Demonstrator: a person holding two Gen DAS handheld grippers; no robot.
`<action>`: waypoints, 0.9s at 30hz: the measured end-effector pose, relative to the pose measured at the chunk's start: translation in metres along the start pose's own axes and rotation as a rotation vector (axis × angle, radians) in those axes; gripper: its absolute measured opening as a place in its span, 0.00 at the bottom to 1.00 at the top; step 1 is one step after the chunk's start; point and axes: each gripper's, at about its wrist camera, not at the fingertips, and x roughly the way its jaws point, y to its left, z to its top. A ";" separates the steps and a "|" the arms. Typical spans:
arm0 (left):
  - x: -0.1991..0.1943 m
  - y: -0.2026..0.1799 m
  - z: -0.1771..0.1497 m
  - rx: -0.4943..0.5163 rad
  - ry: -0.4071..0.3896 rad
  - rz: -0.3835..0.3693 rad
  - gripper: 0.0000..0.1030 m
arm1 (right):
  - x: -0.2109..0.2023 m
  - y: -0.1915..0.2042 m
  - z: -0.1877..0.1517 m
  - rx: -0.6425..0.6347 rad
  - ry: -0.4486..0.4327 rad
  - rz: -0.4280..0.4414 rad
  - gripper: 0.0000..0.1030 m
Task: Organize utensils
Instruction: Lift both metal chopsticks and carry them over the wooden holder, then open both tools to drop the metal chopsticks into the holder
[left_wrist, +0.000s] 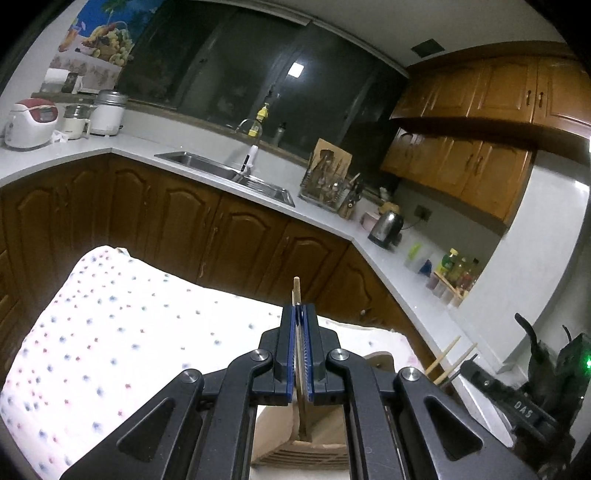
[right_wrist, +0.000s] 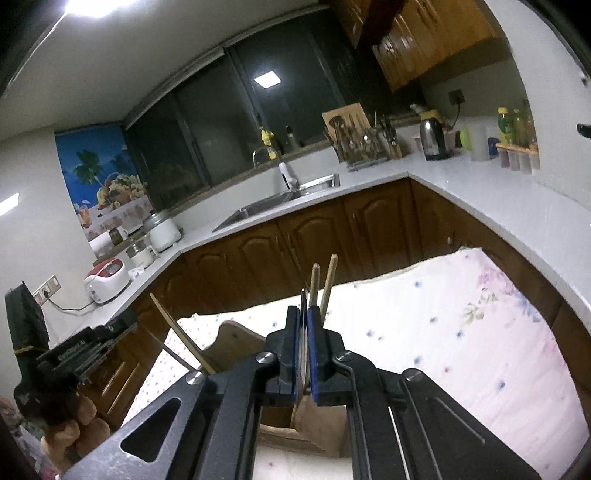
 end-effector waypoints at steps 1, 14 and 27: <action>-0.004 0.000 0.001 0.005 0.001 0.001 0.02 | 0.001 -0.001 -0.001 0.002 0.004 -0.002 0.04; -0.005 0.002 0.005 0.005 0.033 0.009 0.02 | 0.009 -0.007 0.002 0.034 0.040 0.000 0.05; -0.028 0.005 0.012 -0.033 0.008 0.025 0.60 | 0.000 -0.013 0.003 0.083 0.041 0.051 0.50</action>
